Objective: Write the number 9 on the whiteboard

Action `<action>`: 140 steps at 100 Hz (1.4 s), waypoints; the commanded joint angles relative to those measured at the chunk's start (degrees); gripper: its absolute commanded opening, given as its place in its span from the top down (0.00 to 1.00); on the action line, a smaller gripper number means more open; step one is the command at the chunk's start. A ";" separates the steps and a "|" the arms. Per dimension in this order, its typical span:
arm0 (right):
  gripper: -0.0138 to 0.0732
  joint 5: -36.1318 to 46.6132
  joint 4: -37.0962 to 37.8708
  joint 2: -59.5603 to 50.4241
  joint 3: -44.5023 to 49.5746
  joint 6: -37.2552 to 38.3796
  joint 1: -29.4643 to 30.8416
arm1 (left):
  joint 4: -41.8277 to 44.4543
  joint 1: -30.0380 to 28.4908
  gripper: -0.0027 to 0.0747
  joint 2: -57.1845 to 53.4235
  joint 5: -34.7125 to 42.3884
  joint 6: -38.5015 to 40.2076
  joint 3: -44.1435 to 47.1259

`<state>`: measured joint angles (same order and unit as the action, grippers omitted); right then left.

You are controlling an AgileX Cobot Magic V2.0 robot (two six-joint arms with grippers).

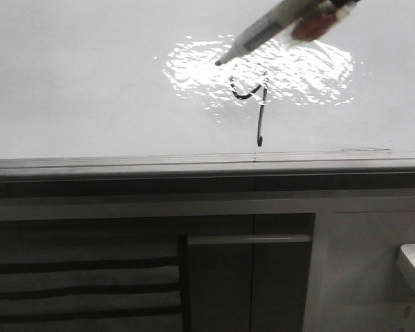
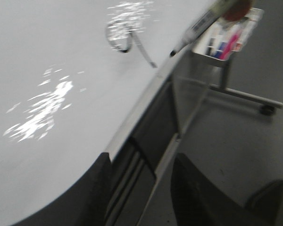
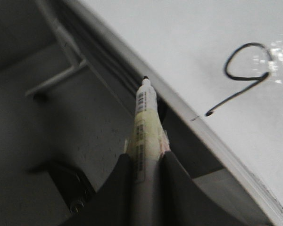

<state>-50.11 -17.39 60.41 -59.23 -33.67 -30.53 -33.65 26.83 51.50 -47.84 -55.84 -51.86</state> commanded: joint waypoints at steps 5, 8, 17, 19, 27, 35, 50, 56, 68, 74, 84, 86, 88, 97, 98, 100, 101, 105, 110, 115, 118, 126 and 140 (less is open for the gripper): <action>0.92 -4.38 -0.23 -1.57 -2.15 -10.56 -2.99 | -4.84 6.87 0.60 5.80 0.03 -4.37 -4.01; 0.92 -4.89 -0.23 -1.57 -2.15 -12.06 -3.53 | -4.84 9.00 0.60 7.69 0.35 -5.02 -4.69; 0.92 -4.64 -0.23 -1.57 -2.15 -13.78 -4.76 | -4.63 13.90 0.60 12.07 2.62 -5.64 -6.71; 0.92 -4.52 -0.23 -1.57 -2.15 -13.78 -4.88 | -4.63 15.02 0.60 13.14 3.51 -5.64 -7.02; 0.92 -3.97 -0.23 -1.57 -2.15 -13.78 -5.00 | -4.26 18.88 0.60 17.16 6.06 -6.05 -8.95; 0.92 -3.83 -0.23 -1.57 -2.15 -13.78 -5.00 | -4.26 21.16 0.60 20.54 6.59 -7.31 -10.92; 0.92 -3.58 -0.23 -1.57 -2.15 -13.78 -5.00 | -4.26 23.21 0.60 25.85 6.71 -7.31 -14.57; 0.92 -3.33 -0.23 -1.57 -2.15 -13.78 -5.00 | -4.42 23.20 0.60 27.43 6.71 -7.31 -15.56; 0.92 -3.09 -0.23 -1.57 -2.15 -13.78 -5.00 | -4.42 23.20 0.60 28.64 6.81 -7.31 -16.67; 0.92 -2.84 -0.23 -1.57 -2.15 -13.78 -5.00 | -4.42 23.20 0.60 28.64 6.93 -7.41 -16.68; 0.92 -2.75 -0.23 -1.57 -2.15 -13.78 -5.00 | -4.42 23.20 0.67 28.64 6.80 -7.41 -16.68; 0.92 -2.56 -0.23 -1.57 -2.15 -13.78 -5.00 | -4.42 23.20 0.69 28.64 6.80 -7.41 -16.68; 0.92 -2.40 -0.33 -1.57 -2.15 -13.78 -5.00 | -4.42 23.20 0.71 28.64 6.80 -7.41 -16.68; 0.92 -2.30 -0.93 -1.57 -2.15 -13.78 -5.00 | -4.42 23.20 0.79 28.64 7.01 -7.41 -16.68; 0.92 -2.30 -0.93 -1.57 -2.15 -13.78 -5.00 | -4.42 23.20 0.80 28.64 7.00 -7.41 -16.68; 0.92 -2.30 -0.93 -1.57 -2.15 -13.78 -5.00 | -4.42 23.20 0.81 28.64 7.00 -7.41 -16.68; 0.92 -2.30 -0.93 -1.57 -2.15 -13.78 -5.00 | -4.42 23.20 0.82 28.64 7.00 -7.41 -16.68; 0.92 -2.16 -1.04 -1.57 -2.15 -13.78 -5.00 | -4.42 23.20 0.84 28.64 7.00 -7.41 -16.68; 0.92 -2.15 -1.04 -1.46 -2.15 -13.78 -5.00 | -4.42 23.20 0.87 28.64 7.00 -7.41 -16.68; 0.92 -2.15 -1.04 -1.46 -2.15 -13.78 -5.00 | -4.42 23.20 0.90 28.64 7.00 -7.41 -16.68; 0.91 -2.15 -1.04 -1.46 -2.15 -13.78 -5.00 | -4.42 23.20 0.92 28.64 7.00 -7.41 -16.68; 0.88 -2.28 -1.04 -1.46 -2.15 -13.78 -5.00 | -4.42 23.20 0.95 28.64 7.00 -7.41 -16.68; 0.61 -2.38 0.58 -1.46 -2.15 -13.78 -5.00 | -4.42 23.06 0.99 28.64 7.00 -7.01 -16.68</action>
<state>-55.08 -16.44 59.86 -59.36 -47.08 -35.42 -35.14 49.88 81.75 -43.91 -65.05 -66.57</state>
